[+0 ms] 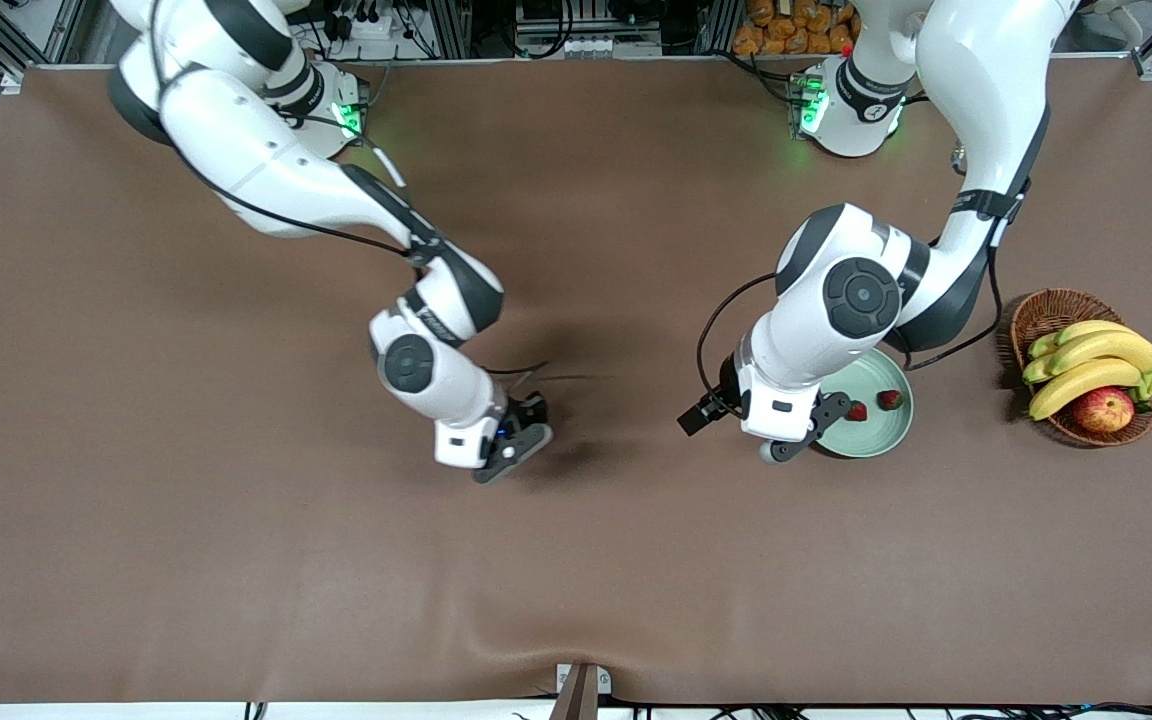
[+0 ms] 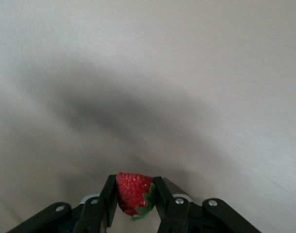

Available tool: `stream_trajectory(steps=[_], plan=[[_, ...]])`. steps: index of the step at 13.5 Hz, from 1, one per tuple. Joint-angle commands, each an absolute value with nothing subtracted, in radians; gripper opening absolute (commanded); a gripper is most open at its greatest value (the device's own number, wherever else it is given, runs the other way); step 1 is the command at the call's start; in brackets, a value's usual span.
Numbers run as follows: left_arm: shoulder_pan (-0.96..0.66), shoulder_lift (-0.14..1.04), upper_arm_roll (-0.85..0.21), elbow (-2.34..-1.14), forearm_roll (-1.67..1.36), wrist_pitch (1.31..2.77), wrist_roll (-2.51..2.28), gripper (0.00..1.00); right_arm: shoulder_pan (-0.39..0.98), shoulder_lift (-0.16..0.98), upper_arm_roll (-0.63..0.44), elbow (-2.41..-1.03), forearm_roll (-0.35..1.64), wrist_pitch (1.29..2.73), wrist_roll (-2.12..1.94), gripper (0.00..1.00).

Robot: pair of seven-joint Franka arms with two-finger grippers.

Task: Collect all strawberries into plate

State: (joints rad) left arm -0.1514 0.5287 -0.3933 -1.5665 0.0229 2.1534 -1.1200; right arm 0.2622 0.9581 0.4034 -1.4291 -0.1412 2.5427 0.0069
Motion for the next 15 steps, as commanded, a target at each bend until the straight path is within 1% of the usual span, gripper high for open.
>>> stream_trajectory(steps=[1, 2, 5, 7, 10, 12, 14, 15], plan=[[-0.176, 0.552, -0.393, -1.543, 0.018, 2.138, -1.140, 1.00, 0.360, 1.022, 0.321, -1.292, -0.137, 2.530, 0.040, 0.72], [-0.192, 0.558, -0.391, -1.542, 0.020, 2.140, -1.149, 1.00, 0.382, 1.017, 0.284, -1.290, -0.138, 2.530, 0.038, 1.00], [-0.225, 0.586, -0.385, -1.537, 0.021, 2.152, -1.186, 1.00, 0.344, 0.962, 0.278, -1.305, -0.127, 2.514, 0.037, 1.00], [-0.241, 0.604, -0.385, -1.534, 0.025, 2.169, -1.204, 1.00, 0.284, 0.858, 0.279, -1.383, -0.127, 2.494, 0.034, 1.00], [-0.279, 0.650, -0.383, -1.513, 0.050, 2.245, -1.255, 1.00, 0.223, 0.694, 0.262, -1.457, -0.127, 2.346, 0.034, 1.00], [-0.357, 0.710, -0.347, -1.452, 0.099, 2.282, -1.319, 1.00, 0.216, 0.561, 0.209, -1.540, -0.126, 2.272, 0.034, 1.00], [-0.466, 0.788, -0.270, -1.352, 0.104, 2.337, -1.394, 1.00, 0.175, 0.447, 0.178, -1.630, -0.114, 2.220, 0.040, 1.00], [-0.521, 0.829, -0.224, -1.309, 0.103, 2.373, -1.431, 1.00, 0.148, 0.404, 0.163, -1.653, -0.094, 2.176, 0.038, 1.00]])
